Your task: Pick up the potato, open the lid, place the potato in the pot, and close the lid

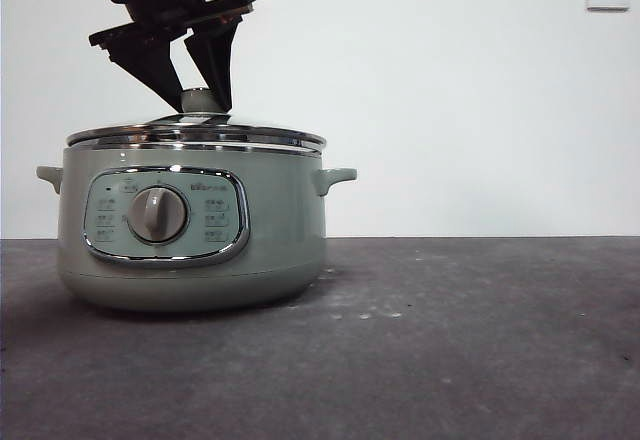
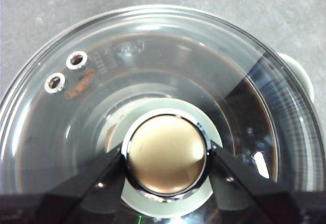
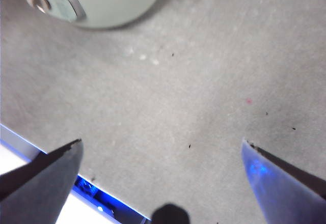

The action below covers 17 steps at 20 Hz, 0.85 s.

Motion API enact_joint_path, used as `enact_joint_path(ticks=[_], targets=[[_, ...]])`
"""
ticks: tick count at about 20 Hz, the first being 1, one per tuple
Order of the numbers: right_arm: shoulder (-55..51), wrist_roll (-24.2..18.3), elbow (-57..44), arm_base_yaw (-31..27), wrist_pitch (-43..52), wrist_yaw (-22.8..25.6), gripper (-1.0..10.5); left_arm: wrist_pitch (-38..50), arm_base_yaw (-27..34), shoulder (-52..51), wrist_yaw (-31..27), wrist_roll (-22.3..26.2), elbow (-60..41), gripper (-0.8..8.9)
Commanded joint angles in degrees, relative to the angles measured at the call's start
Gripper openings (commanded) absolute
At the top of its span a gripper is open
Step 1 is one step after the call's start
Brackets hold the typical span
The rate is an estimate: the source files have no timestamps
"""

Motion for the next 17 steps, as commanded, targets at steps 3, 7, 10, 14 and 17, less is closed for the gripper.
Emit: enact_joint_path(ticks=[3,7,10,14,17], targets=[[-1.25,1.40,-0.42,0.11,-0.90,0.09,6.9,-0.50,-0.15,3.10,-0.81,0.83,-0.72,-0.09],[-1.20,1.36,-0.42,0.11,-0.94,1.09,6.9,-1.05,-0.13,3.23,-3.56,2.64,-0.72,-0.09],[-1.20,1.36,-0.42,0.11,-0.74,1.11,6.9,-1.73,-0.15,3.23,-3.52,3.78,-0.72,-0.09],[-1.20,1.36,-0.42,0.11,-0.50,1.33,6.9,-1.60,-0.15,3.23,-3.06,3.67,-0.72,0.25],[-1.20,1.38,-0.42,0.11,-0.50,1.38,6.9,-1.62,-0.15,3.21,-3.06,3.72,-0.72,5.07]])
